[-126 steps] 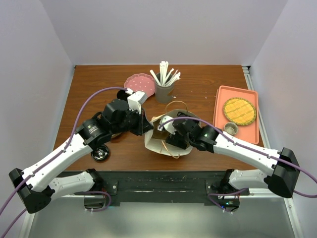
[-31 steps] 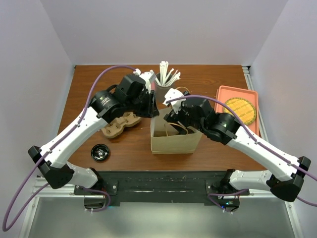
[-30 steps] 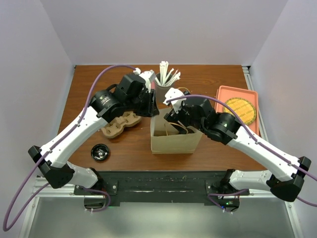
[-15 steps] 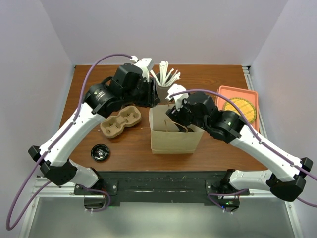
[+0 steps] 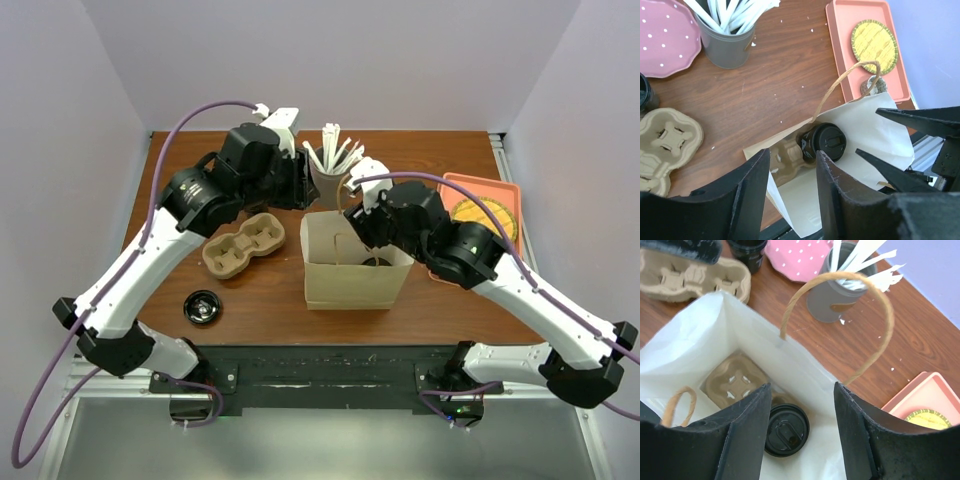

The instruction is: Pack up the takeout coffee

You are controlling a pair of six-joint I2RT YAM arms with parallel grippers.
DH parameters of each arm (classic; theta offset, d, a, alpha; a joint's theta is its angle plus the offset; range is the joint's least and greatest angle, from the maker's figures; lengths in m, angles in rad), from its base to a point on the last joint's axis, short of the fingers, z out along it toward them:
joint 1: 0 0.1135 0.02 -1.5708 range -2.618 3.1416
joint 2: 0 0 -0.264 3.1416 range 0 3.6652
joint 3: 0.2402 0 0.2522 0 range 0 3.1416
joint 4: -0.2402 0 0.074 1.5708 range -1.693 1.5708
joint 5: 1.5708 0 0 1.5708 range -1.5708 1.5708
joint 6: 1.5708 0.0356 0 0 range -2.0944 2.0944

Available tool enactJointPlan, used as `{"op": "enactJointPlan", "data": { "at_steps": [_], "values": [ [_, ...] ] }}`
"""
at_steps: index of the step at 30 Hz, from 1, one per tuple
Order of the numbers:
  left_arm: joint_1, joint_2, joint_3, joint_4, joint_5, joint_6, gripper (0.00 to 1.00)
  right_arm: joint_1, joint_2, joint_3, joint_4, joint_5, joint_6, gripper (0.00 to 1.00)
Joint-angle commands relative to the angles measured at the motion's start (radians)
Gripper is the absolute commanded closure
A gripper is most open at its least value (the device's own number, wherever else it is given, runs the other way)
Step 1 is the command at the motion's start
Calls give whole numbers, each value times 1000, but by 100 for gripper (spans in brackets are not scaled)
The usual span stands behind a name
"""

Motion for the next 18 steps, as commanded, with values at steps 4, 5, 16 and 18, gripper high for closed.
{"op": "enactJointPlan", "data": {
  "at_steps": [4,5,16,18],
  "values": [
    [6,-105,-54,122,-72,34,50,-3,-74,108,56,-3,59,44],
    [6,-103,-50,129,-95,44,50,-3,-77,134,61,-19,73,44],
    [181,-67,-72,454,-250,54,48,-3,-111,242,275,-84,292,19],
    [210,-56,-86,515,-236,51,47,-3,-126,231,291,-87,306,5]
  ]
}}
